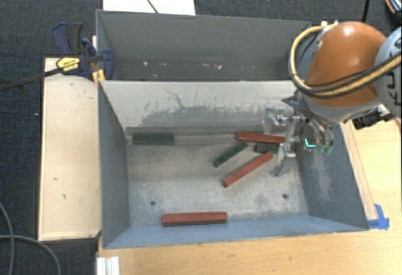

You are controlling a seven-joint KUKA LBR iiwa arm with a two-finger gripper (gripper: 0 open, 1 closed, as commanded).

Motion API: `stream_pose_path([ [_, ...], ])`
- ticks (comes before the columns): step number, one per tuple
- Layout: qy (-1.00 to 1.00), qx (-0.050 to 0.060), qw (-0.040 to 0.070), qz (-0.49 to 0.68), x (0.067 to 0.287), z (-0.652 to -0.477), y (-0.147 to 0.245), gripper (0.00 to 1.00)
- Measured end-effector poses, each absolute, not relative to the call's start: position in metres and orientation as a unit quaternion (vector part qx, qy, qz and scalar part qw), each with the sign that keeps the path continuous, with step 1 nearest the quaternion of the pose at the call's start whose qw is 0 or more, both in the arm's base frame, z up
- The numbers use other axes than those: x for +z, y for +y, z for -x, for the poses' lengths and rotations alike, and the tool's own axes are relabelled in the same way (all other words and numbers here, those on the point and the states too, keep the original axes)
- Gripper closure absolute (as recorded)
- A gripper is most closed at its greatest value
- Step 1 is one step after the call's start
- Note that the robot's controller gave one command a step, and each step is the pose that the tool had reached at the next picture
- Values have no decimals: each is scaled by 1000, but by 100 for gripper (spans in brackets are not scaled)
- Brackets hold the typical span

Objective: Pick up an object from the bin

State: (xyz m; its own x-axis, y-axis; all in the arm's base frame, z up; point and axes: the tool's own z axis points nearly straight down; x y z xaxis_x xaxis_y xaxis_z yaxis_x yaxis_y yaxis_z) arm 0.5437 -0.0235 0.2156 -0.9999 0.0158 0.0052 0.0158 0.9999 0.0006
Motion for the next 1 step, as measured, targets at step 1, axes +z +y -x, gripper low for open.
stream_pose_path([
  [1, -999, 0, 2, -45, 69, -561, -11, 0],
])
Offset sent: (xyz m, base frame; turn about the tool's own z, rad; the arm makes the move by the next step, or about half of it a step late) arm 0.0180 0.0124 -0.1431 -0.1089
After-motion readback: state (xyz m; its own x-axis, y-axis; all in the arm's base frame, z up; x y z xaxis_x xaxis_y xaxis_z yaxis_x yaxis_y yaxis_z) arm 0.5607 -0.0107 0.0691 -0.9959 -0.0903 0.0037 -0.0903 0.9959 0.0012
